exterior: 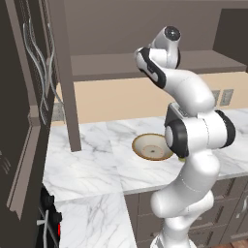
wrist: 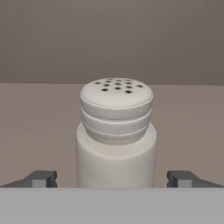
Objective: Retrieve the bottle and the shaker from the cabinet and place them next to the mixing bowl on the counter. Then add garlic from the fridge to the mixing bowl.
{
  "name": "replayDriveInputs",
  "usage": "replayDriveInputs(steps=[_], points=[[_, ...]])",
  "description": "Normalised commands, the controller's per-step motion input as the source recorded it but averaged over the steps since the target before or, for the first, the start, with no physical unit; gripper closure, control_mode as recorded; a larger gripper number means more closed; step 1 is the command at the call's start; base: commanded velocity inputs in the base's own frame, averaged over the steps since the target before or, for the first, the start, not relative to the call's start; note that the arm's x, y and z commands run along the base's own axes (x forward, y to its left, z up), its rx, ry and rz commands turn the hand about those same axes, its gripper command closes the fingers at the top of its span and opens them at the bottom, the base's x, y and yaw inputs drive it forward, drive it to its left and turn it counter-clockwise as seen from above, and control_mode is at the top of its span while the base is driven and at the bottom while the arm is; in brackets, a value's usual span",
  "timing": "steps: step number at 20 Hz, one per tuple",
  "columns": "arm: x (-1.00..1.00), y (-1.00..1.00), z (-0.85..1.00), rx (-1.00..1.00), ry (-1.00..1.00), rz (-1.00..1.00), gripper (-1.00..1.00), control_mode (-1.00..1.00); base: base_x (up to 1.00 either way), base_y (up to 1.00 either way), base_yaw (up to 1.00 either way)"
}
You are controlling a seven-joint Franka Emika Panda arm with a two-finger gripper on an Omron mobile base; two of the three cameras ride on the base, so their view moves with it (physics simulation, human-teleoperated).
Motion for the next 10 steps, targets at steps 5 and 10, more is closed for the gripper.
replayDriveInputs(steps=[5, 10], points=[[0.0, 0.0, 0.0, 0.0, 0.0, 0.0, 1.0, -1.0, 0.0, 0.0, 0.0], [0.0, 0.0, 0.0, 0.0, 0.0, 0.0, 1.0, -1.0, 0.0, 0.0, 0.0]])
